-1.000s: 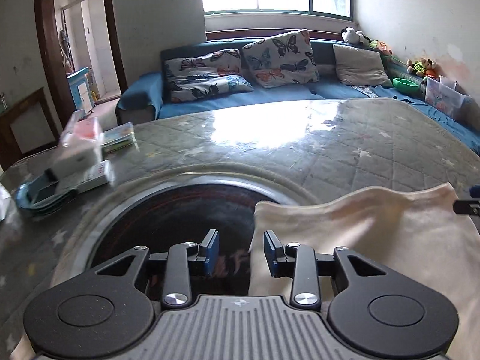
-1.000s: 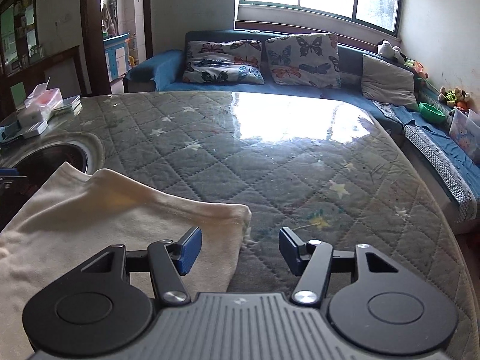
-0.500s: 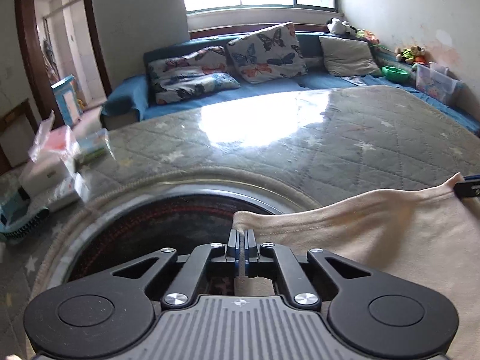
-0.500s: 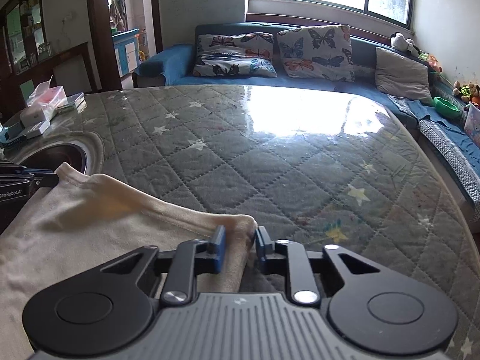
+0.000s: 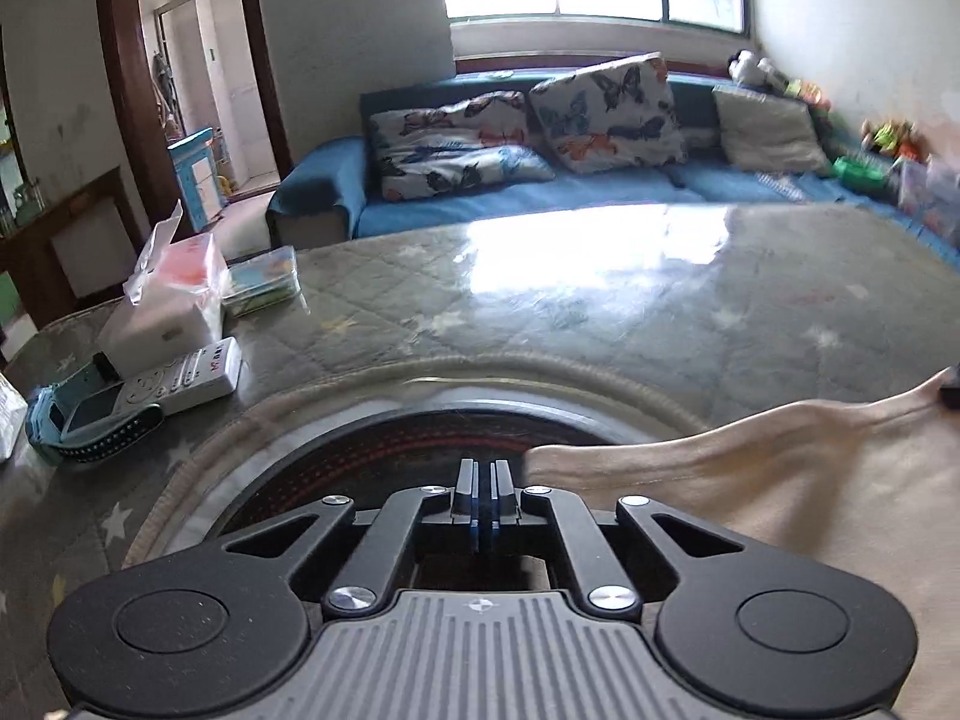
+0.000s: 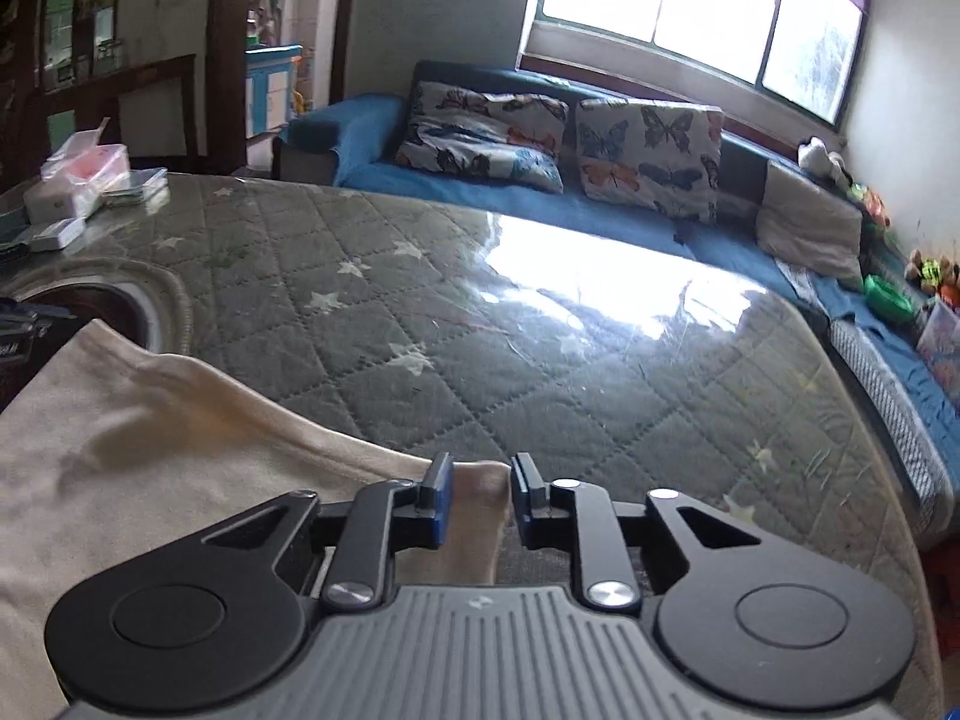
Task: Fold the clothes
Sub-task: 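Lay the sweatshirt flat on the table and release both grippers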
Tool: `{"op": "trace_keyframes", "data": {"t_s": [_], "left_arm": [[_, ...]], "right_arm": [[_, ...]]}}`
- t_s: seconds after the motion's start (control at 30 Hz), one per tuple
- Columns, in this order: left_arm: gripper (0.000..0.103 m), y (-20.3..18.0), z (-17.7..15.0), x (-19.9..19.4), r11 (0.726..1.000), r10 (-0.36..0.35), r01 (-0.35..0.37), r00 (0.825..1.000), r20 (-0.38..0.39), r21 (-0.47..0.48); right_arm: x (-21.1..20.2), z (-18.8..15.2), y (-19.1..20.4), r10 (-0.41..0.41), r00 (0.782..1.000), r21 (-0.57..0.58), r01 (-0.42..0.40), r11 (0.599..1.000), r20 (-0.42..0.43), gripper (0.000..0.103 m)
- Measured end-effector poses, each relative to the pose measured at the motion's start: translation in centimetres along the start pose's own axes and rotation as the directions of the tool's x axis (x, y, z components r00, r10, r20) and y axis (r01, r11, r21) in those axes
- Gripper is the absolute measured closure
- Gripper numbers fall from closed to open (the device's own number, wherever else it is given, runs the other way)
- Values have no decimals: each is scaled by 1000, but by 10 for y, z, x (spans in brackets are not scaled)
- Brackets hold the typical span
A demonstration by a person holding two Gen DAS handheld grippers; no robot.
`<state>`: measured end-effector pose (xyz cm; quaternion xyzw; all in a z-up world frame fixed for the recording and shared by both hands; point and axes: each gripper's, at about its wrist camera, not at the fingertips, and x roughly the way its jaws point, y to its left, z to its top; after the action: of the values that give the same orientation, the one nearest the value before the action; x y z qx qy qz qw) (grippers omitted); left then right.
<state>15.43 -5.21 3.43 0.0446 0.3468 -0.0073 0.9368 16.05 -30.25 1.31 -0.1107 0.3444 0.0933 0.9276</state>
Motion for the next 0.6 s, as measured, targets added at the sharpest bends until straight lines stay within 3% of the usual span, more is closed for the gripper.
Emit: {"op": "trace_keyframes", "data": {"t_s": [0.2, 0.33, 0.43, 0.6], "left_arm": [[98, -25, -7, -24, 985, -174, 174, 985, 4, -18], [98, -49, -9, -18, 970, -242, 242, 970, -7, 5], [97, -59, -7, -2, 971, -238, 238, 971, -38, 7], [95, -49, -6, 12, 990, -141, 141, 990, -12, -3]], "right_arm": [[-30, -17, 18, 103, 995, -20, -103, 994, -5, 56], [-38, -28, 32, 143, 990, -53, -144, 988, -18, 56], [-36, -35, 34, 140, 990, -55, -142, 988, -31, 53], [-26, -34, 14, 138, 990, 31, -137, 990, -32, 52]]}}
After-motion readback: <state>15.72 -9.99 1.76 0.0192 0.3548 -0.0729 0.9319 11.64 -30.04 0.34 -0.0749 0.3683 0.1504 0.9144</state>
